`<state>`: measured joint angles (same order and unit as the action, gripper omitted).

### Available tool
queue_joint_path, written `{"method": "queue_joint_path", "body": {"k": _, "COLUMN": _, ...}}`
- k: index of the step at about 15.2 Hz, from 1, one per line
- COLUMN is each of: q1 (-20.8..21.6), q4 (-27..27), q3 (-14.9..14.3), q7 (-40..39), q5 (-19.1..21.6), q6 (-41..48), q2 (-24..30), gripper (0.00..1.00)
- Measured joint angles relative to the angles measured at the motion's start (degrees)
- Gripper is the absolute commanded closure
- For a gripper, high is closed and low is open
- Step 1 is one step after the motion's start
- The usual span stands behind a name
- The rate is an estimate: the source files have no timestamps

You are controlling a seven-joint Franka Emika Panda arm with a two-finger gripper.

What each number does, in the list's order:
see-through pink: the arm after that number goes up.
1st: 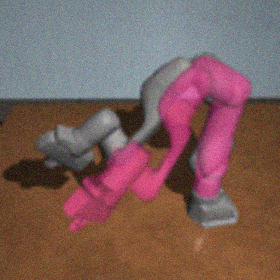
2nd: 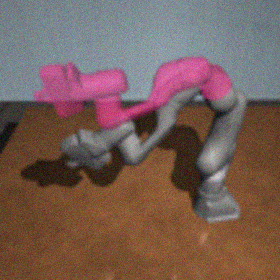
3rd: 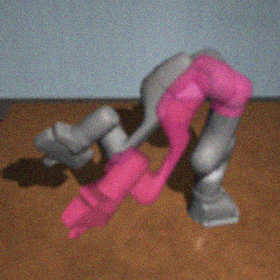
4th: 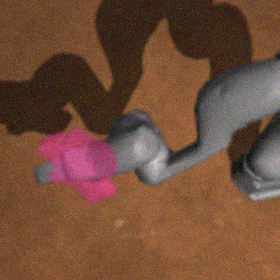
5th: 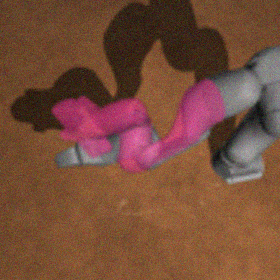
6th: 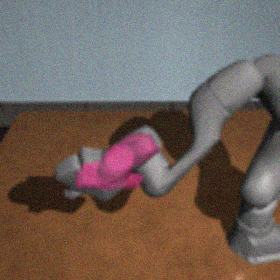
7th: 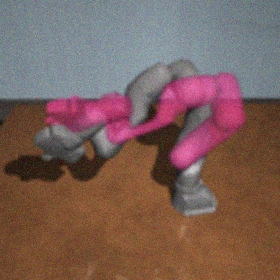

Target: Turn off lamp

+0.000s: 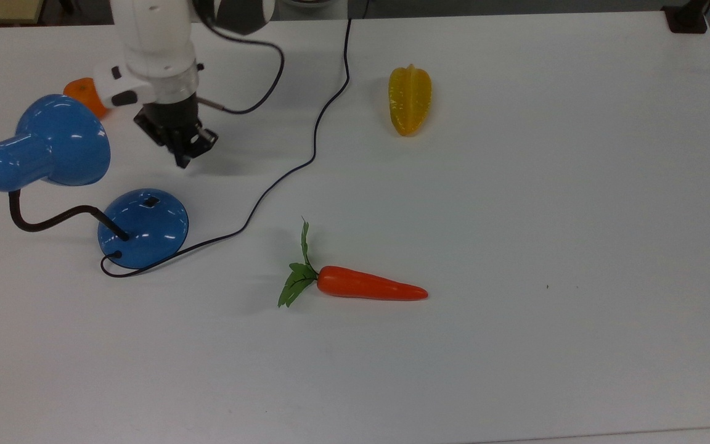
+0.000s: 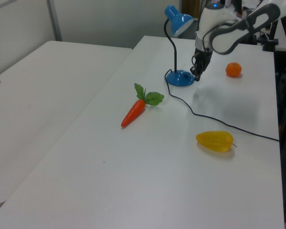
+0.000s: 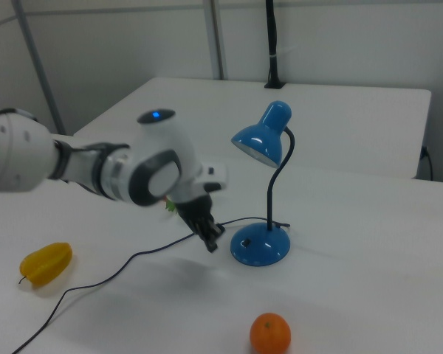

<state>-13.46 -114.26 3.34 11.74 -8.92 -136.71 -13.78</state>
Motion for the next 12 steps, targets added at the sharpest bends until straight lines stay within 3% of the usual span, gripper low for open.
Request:
{"method": "queue_joint_path", "body": {"k": 3, "q1": 4.9, "q4": 2.5, "q3": 0.3, "q7": 0.2, "q5": 0.0, "q6": 12.7, "q2": 5.3, "gripper": 1.00}}
{"method": "queue_joint_path", "body": {"k": 7, "q1": 10.9, "q4": 11.2, "q3": 0.5, "q7": 0.0, "q5": 0.3, "q6": 29.1, "q2": 8.4, "gripper": 1.00}}
{"method": "queue_joint_path", "body": {"k": 12, "q1": 13.7, "q4": 21.8, "q3": 0.5, "q7": -6.3, "q5": 5.6, "q6": 41.6, "q2": 8.8, "gripper": 1.00}}
